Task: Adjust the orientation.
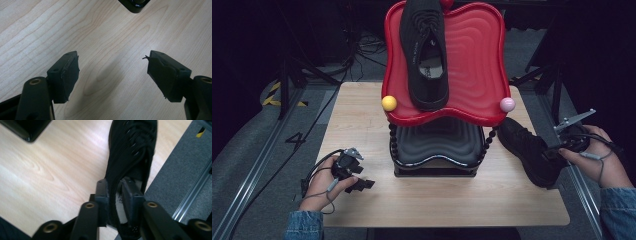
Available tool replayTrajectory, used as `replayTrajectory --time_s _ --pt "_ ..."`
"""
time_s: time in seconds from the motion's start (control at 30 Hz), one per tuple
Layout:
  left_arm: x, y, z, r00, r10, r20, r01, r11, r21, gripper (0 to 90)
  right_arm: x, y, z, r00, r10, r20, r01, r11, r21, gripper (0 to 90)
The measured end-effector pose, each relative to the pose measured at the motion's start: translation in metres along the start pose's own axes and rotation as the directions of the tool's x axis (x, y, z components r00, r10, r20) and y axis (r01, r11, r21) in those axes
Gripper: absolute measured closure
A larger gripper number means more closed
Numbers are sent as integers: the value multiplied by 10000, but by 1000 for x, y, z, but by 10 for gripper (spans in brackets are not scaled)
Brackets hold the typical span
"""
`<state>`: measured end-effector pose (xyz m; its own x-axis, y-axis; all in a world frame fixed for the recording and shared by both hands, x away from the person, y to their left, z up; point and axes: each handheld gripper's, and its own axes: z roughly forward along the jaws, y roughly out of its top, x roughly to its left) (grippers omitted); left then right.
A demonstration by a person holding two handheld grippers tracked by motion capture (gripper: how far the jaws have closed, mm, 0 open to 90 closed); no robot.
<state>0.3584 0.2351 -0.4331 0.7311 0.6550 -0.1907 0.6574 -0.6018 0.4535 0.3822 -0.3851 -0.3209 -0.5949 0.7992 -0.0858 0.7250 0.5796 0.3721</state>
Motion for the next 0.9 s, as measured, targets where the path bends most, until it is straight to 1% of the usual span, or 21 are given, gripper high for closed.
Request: replayTrajectory --time_s 0.03,0.13,0.27,0.3,0.4,0.43,0.47,0.5,0.53,0.6,0.67,0.73,0.77,0.87,0.9 --pt "0 1 0 10000 16 5 -16 10000 4 261 0 -1 2 10000 -99 -2 99 9999 121 723" --pt "-1 1 0 10000 18 22 -18 10000 4 261 -3 -5 11 9998 -196 2 196 9990 414 686" --pt "0 1 2 9999 4 110 -5 10000 25 260 -6 -9 27 9997 -131 -224 150 9961 869 687" --pt "0 1 2 9999 4 110 -5 10000 25 260 -6 -9 27 9997 -131 -224 150 9961 869 687" --pt "0 1 2 10000 17 94 -18 10000 65 260 -6 -9 39 9990 -129 -422 178 9929 1173 706" --pt "0 1 2 10000 22 81 -22 10000 79 260 -6 -9 43 9989 -176 -431 231 9912 1303 736" --pt "0 1 3 10000 5 97 -6 9999 103 259 -5 -9 47 9989 -216 -416 273 9895 1417 798" --pt "0 1 3 10000 40 56 -41 9999 108 259 -4 -8 49 9988 -184 -459 247 9898 1405 828" --pt "0 1 4 10000 5 77 -6 9999 103 260 -3 -6 50 9993 -175 -333 223 9885 1496 866" --pt "0 1 4 10000 5 70 -6 9999 135 259 0 -3 50 9996 -169 -230 204 9866 1618 879" --pt "0 2 5 9999 18 150 -20 9999 148 260 3 -1 49 9993 -245 -275 289 9849 1706 881" --pt "0 1 5 9999 -2 135 0 9998 183 259 8 2 49 9986 -209 -491 283 9875 1552 881" --pt "0 1 5 9999 -2 135 0 9998 183 259 8 2 49 9986 -209 -491 283 9875 1552 881" --pt "0 2 4 10000 -11 15 11 10000 75 259 21 8 50 9965 -334 -760 442 9884 1454 879" --pt "0 2 4 10000 -13 14 13 10000 70 259 28 11 50 9949 -352 -941 483 9889 1407 879"
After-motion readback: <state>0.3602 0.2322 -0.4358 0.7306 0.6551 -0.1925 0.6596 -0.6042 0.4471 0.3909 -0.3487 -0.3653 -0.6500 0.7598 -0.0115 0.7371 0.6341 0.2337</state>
